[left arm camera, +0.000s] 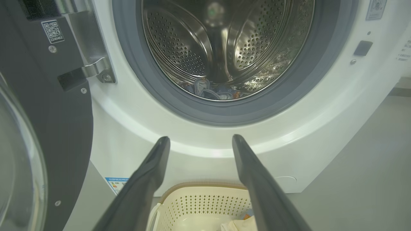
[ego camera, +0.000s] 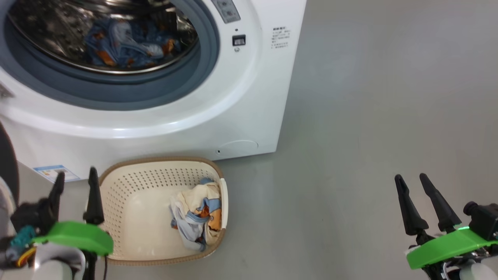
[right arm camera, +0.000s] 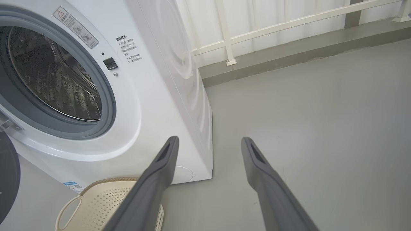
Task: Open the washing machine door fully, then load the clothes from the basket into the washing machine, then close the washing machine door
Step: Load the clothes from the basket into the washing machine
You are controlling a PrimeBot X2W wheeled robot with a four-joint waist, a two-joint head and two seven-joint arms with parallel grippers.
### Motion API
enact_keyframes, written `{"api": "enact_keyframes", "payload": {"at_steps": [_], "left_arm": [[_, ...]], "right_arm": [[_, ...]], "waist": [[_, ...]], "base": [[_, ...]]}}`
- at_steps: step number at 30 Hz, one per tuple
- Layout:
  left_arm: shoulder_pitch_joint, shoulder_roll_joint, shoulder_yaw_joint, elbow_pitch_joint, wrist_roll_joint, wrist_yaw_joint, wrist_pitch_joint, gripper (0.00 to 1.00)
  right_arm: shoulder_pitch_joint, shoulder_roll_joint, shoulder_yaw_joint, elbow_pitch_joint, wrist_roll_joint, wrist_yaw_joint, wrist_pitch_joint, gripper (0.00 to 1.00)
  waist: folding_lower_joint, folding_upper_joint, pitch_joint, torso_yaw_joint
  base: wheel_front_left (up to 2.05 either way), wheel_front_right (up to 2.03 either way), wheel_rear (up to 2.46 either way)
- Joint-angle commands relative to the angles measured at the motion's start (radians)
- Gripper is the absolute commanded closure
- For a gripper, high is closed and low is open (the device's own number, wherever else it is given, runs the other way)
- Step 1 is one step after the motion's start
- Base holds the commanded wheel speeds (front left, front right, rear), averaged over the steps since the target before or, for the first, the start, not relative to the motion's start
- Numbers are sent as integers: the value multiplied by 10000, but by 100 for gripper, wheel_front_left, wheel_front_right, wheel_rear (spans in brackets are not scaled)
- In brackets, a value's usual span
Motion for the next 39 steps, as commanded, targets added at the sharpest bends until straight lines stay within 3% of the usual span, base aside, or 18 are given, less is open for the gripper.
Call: {"api": "enact_keyframes", "payload": {"at_steps": [1, 20, 39], "left_arm": [[107, 233, 336, -323, -69, -26, -63, 0], [2988, -226, 1001, -2311, 143, -26, -63, 0], [3005, -404, 994, -2436, 220, -27, -63, 0]], "right_arm": [[171, -218, 140, -188, 76, 16, -49, 0], [1082, -364, -189, -285, 101, 16, -49, 0], [927, -207, -214, -338, 53, 16, -49, 0]], "waist": [[1, 0, -406, 228], [1, 0, -1030, 394], [1, 0, -777, 342]], "base": [[0, 0, 0], [0, 0, 0], [0, 0, 0]]}}
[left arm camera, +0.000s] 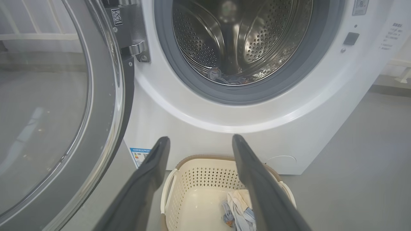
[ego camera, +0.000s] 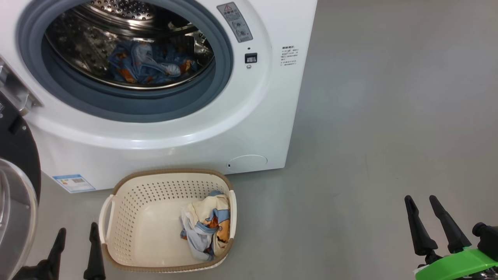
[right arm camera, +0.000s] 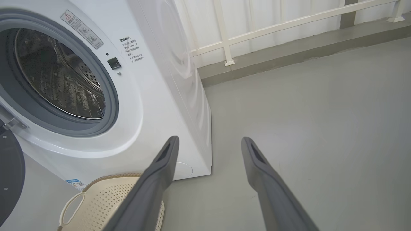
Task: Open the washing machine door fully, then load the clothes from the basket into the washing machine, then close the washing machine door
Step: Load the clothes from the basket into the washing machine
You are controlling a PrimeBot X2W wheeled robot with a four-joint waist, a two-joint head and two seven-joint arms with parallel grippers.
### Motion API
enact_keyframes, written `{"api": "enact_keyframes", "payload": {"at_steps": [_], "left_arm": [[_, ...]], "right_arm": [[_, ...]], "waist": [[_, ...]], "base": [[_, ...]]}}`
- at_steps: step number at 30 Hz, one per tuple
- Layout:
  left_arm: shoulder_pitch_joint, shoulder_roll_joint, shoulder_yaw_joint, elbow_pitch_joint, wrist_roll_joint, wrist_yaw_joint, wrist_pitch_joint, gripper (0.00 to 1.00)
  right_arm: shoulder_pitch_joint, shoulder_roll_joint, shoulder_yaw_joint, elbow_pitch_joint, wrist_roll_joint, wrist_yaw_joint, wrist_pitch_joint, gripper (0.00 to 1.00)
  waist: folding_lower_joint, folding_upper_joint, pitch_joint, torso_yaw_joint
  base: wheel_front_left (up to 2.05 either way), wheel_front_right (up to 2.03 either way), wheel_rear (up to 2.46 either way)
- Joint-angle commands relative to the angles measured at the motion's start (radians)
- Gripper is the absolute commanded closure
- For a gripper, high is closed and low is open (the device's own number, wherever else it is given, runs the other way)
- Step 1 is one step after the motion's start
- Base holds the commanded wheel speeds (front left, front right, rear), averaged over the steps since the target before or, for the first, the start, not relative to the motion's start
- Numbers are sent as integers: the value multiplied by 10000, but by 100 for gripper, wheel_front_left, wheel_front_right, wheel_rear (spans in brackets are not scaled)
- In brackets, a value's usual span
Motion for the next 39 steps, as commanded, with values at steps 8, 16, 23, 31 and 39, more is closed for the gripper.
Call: {"api": "enact_keyframes", "payload": {"at_steps": [8, 16, 23, 31, 39], "left_arm": [[-643, 86, -188, 205, -41, -25, -65, 0], [-1371, 51, -761, 922, -192, -25, -65, 0], [-2285, 220, -1460, 2124, -317, -25, -65, 0], [-3833, 595, -2583, 4054, -486, -25, -65, 0], [-5455, 1060, -3645, 5411, -807, -25, -65, 0]], "right_arm": [[-431, 3, 182, -391, 35, 16, -49, 0], [-921, 133, 145, -502, 13, 16, -49, 0], [-1354, 262, 109, -593, 5, 16, -49, 0], [-1922, 414, 228, -715, -13, 16, -49, 0], [-2475, 572, 412, -923, -27, 16, -49, 0]], "waist": [[0, -1, 752, -53], [0, -1, 1641, -165], [0, -1, 2465, -355], [0, -1, 3553, -765], [0, -1, 4748, -1278]], "base": [[0, 0, 0], [0, 0, 0], [0, 0, 0], [0, 0, 0], [0, 0, 0]]}}
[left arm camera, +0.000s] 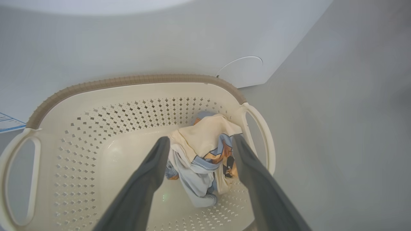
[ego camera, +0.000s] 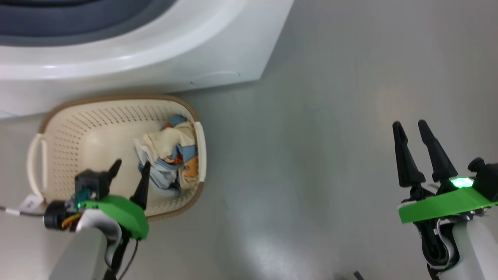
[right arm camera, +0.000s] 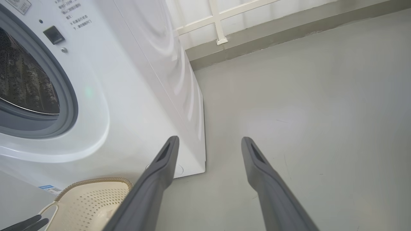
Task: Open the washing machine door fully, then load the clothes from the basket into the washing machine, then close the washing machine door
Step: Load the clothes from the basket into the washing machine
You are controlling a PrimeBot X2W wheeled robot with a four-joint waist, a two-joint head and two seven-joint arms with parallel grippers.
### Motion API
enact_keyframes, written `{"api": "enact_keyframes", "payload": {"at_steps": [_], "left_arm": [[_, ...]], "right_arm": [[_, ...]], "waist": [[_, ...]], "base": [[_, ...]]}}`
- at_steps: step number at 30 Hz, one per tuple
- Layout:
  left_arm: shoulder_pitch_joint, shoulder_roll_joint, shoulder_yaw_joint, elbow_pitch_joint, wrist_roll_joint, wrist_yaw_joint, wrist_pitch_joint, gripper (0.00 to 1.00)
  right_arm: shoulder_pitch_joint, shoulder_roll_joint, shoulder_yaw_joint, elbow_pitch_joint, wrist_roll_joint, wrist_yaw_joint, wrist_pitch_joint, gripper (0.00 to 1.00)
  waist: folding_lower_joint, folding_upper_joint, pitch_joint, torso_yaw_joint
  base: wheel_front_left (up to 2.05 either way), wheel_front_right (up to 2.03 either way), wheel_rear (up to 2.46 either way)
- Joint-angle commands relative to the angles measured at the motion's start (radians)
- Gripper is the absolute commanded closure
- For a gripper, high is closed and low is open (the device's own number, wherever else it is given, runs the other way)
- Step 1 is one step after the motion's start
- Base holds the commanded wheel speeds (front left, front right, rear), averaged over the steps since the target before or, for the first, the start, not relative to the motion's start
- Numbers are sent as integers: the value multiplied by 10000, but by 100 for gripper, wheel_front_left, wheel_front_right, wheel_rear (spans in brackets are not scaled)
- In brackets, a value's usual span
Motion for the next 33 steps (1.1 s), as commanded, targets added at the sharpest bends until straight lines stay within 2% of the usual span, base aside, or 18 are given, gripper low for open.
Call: {"api": "enact_keyframes", "payload": {"at_steps": [1, 16, 25, 33], "left_arm": [[-388, 398, 12, 105, -103, -25, -65, 0], [-2894, 1144, -2283, 2281, -1260, -25, -65, 0], [-3875, 1514, -3742, 3245, -2333, -25, -65, 0], [-4688, 1658, -4650, 3959, -3188, -25, -65, 0]], "right_arm": [[-94, -41, 241, -286, -15, 16, -49, 0], [-781, 139, 532, -630, -45, 16, -49, 0], [-873, 106, 698, -870, -65, 16, -49, 0], [-749, 66, 750, -1150, -144, 16, -49, 0]], "waist": [[0, 0, 870, -492], [0, 0, 2608, -1097], [0, 0, 3207, -1361], [0, 0, 3584, -1408]], "base": [[0, 0, 0], [0, 0, 0], [0, 0, 0], [0, 0, 0]]}}
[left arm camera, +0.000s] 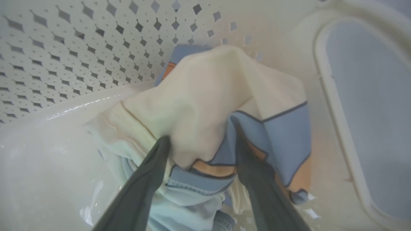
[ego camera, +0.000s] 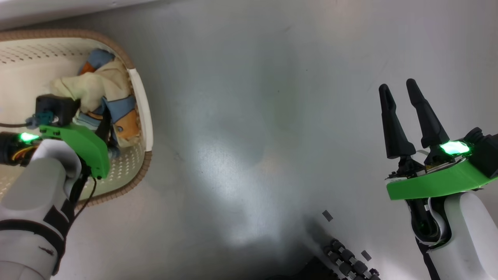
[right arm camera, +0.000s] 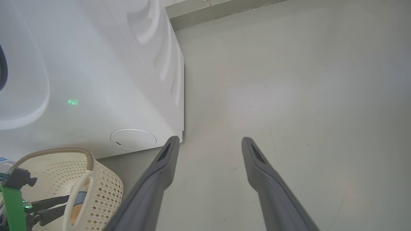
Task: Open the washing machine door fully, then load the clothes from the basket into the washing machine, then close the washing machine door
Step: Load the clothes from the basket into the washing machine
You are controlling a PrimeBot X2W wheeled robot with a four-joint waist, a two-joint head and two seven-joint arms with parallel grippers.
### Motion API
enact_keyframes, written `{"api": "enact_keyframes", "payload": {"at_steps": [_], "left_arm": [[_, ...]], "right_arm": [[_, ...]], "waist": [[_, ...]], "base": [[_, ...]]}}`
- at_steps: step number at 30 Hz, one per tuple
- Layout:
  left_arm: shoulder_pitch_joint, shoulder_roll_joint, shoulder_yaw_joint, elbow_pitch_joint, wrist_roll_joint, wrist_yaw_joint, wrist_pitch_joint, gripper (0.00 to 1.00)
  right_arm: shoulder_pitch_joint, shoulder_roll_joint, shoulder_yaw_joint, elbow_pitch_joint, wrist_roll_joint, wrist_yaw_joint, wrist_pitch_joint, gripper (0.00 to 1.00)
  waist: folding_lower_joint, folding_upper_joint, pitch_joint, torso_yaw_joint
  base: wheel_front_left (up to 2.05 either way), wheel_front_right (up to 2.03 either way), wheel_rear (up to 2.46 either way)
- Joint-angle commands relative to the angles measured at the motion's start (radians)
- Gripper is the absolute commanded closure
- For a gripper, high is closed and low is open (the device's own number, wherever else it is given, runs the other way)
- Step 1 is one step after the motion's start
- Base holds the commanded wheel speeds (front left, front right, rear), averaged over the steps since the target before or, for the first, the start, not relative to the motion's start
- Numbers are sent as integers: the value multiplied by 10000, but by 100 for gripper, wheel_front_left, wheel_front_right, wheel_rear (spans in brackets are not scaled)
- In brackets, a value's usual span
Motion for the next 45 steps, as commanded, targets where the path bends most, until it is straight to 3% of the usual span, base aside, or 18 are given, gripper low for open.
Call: {"api": "enact_keyframes", "payload": {"at_steps": [1, 4, 5, 6, 7, 15, 21, 32, 45], "left_arm": [[27, 324, 41, 33, -124, -25, -65, 0], [-101, 288, -284, 149, -461, -25, 23, 0], [-125, 275, -404, 152, -571, -25, 76, 35], [-152, 271, -525, 154, -670, -25, 96, 83], [-173, 267, -631, 150, -777, -25, 94, 100], [-37, 208, -1038, 18, -1896, -25, -1, 100], [213, 305, -594, -264, -2601, -25, -57, 100], [2097, 448, 2113, -1586, -2010, -25, -63, 100], [4564, -62, 5452, -4361, 109, -25, -64, 100]], "right_arm": [[362, -134, 164, -255, -54, 16, -48, 0], [457, -180, 120, -343, -73, 16, -48, 0], [483, -195, 105, -361, -81, 16, -48, 0], [506, -211, 90, -374, -86, 16, -48, 0], [519, -226, 78, -382, -92, 16, -48, 0], [420, -178, 105, -295, -110, 16, -48, 0], [287, -123, 182, -90, -51, 16, -48, 0], [541, -227, 237, 519, 87, 16, -48, 0], [1324, -397, 72, 1080, 162, 16, -48, 0]], "waist": [[0, 0, 76, -49], [0, 0, 102, -45], [0, 0, 99, -41], [0, 0, 87, -32], [0, 0, 70, -26], [0, 0, -422, 197], [0, 0, -1038, 434], [0, 0, -3050, 1074], [0, 0, -5046, 1713]], "base": [[0, 0, 0], [0, 0, 0], [0, 0, 0], [0, 0, 0], [0, 0, 0], [0, 0, 0], [0, 0, 0], [0, 0, 0], [0, 0, 0]]}}
